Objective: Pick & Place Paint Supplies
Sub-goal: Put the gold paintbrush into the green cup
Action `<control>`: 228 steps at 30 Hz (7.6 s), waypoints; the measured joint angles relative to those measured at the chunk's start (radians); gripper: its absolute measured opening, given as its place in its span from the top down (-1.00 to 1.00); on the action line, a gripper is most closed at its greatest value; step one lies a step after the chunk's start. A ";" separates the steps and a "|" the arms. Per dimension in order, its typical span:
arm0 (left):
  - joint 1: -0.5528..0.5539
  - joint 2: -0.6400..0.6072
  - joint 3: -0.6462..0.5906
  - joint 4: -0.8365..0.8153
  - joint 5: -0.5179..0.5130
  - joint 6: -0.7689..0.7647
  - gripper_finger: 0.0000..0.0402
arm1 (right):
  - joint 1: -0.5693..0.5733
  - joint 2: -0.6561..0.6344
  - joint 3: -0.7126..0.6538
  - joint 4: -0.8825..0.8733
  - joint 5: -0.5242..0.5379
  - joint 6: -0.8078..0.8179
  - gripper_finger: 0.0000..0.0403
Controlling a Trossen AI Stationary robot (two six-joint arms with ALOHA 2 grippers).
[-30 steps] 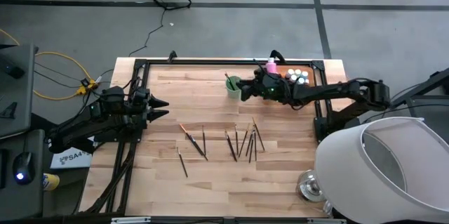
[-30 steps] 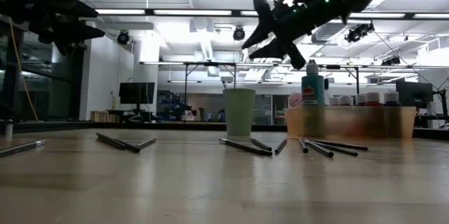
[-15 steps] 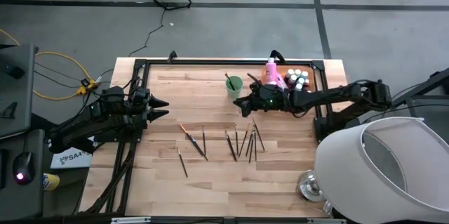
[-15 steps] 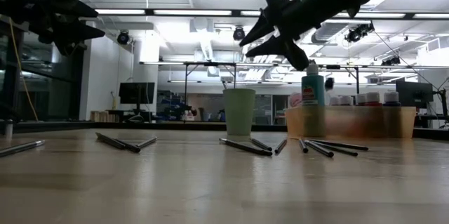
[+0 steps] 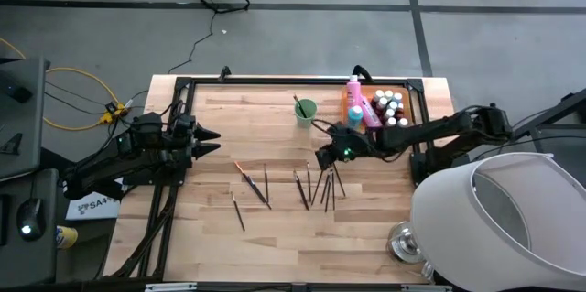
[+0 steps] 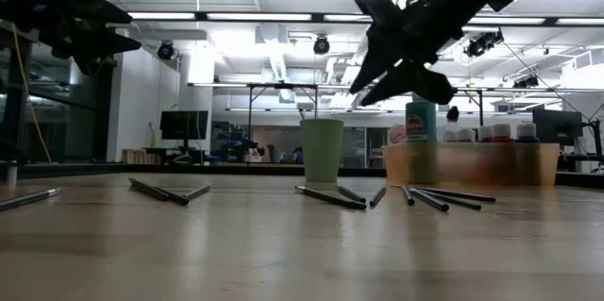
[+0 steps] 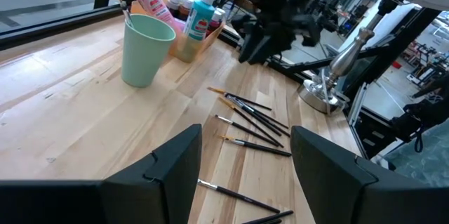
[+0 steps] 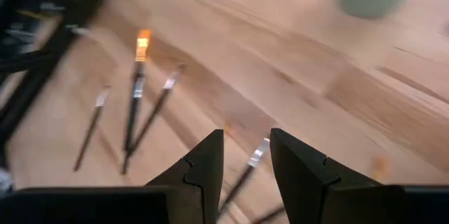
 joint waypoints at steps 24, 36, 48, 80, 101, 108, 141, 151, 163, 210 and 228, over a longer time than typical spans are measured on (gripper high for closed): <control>0.000 0.000 -0.002 -0.096 0.001 -0.011 -0.07 | -0.189 0.384 0.439 -0.701 -0.228 0.052 0.45; 0.000 0.000 -0.002 -0.099 0.001 -0.029 -0.07 | -0.214 0.414 0.441 -0.750 -0.170 0.001 0.14; 0.000 0.000 -0.001 -0.105 -0.001 -0.029 -0.07 | -0.199 0.516 0.440 -0.728 -0.228 0.006 0.17; 0.000 0.000 -0.001 -0.105 0.002 -0.029 -0.07 | -0.164 0.531 0.439 -0.665 -0.120 -0.047 0.76; 0.000 0.000 0.000 -0.104 -0.002 -0.030 -0.07 | -0.142 0.384 0.442 -0.602 -0.004 -0.092 0.98; 0.000 0.000 0.000 -0.104 -0.001 -0.030 -0.07 | -0.142 0.214 0.442 -0.434 0.170 -0.141 0.98; 0.000 0.000 0.000 -0.105 -0.002 -0.026 -0.07 | -0.232 0.231 0.442 0.040 0.469 -0.539 0.98; 0.000 0.000 0.000 -0.105 -0.001 -0.026 -0.07 | -0.241 0.285 0.442 -0.061 0.434 -0.446 0.97; 0.000 0.000 -0.001 -0.105 -0.001 -0.026 -0.07 | -0.231 0.283 0.442 -0.162 0.343 -0.288 0.43; 0.000 0.000 -0.001 -0.105 -0.001 -0.027 -0.07 | 0.023 0.182 0.220 -0.785 -0.155 0.418 0.23; 0.000 0.000 -0.001 -0.105 0.002 -0.027 -0.07 | 0.007 0.301 0.220 -0.597 -0.108 0.555 0.23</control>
